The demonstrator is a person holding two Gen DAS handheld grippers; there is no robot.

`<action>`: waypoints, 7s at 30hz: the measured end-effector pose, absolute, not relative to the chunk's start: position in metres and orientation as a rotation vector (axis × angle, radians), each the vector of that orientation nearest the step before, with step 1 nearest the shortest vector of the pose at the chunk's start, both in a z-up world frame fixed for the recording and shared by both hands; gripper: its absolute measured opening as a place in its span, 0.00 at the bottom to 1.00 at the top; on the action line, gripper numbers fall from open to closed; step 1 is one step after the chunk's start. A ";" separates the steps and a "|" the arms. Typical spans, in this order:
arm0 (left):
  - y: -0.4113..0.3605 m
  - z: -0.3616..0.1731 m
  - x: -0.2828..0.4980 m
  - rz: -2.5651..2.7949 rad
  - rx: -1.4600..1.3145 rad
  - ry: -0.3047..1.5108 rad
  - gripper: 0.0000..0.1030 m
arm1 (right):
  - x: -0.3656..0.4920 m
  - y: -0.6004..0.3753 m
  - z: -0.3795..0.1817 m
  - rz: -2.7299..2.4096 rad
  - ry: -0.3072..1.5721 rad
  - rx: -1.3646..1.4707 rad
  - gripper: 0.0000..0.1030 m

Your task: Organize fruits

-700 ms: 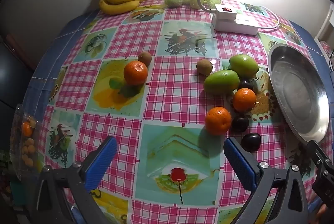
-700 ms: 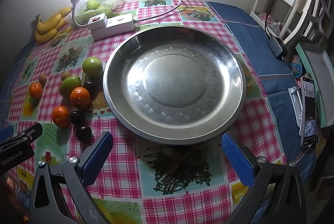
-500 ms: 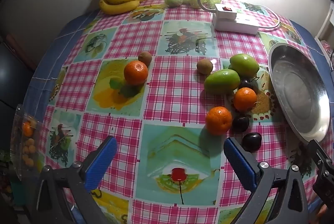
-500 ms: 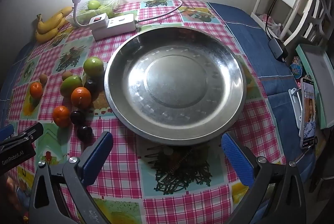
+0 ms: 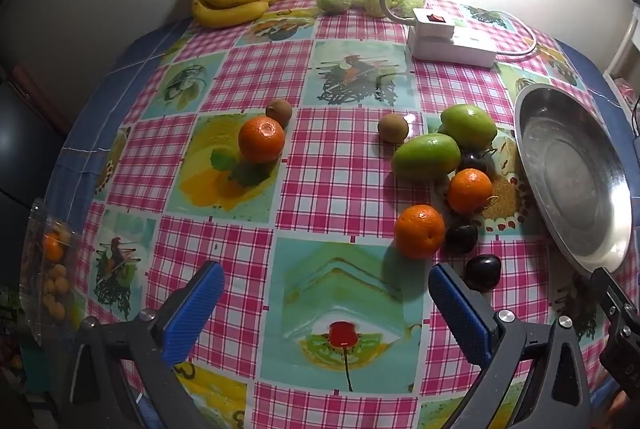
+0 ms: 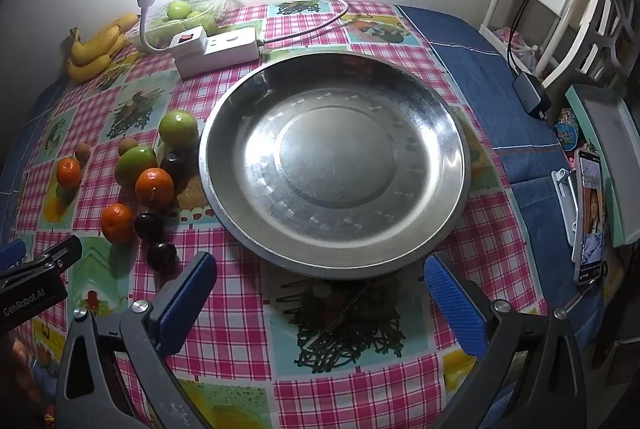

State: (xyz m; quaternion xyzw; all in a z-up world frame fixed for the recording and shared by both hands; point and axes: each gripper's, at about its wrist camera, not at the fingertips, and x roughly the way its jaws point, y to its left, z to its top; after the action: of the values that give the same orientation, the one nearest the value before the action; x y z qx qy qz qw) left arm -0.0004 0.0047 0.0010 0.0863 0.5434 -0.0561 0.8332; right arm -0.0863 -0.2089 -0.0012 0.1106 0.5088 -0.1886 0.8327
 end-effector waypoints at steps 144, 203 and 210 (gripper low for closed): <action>-0.028 -0.051 0.060 -0.293 -0.224 1.428 0.39 | -0.006 -0.135 -0.056 0.017 1.266 0.395 0.28; -0.120 0.030 0.052 -0.358 0.051 1.190 0.37 | -0.026 -0.278 0.019 -0.321 1.076 0.542 0.28; -0.155 0.022 0.049 -0.405 0.115 1.198 0.37 | -0.035 -0.310 0.011 -0.413 1.071 0.570 0.28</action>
State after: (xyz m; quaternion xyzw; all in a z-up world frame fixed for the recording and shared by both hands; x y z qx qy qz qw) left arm 0.0491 -0.1546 0.0221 0.0538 0.5596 -0.1890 0.8051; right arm -0.0350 -0.3100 0.0106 0.2658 0.4995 -0.1926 0.8018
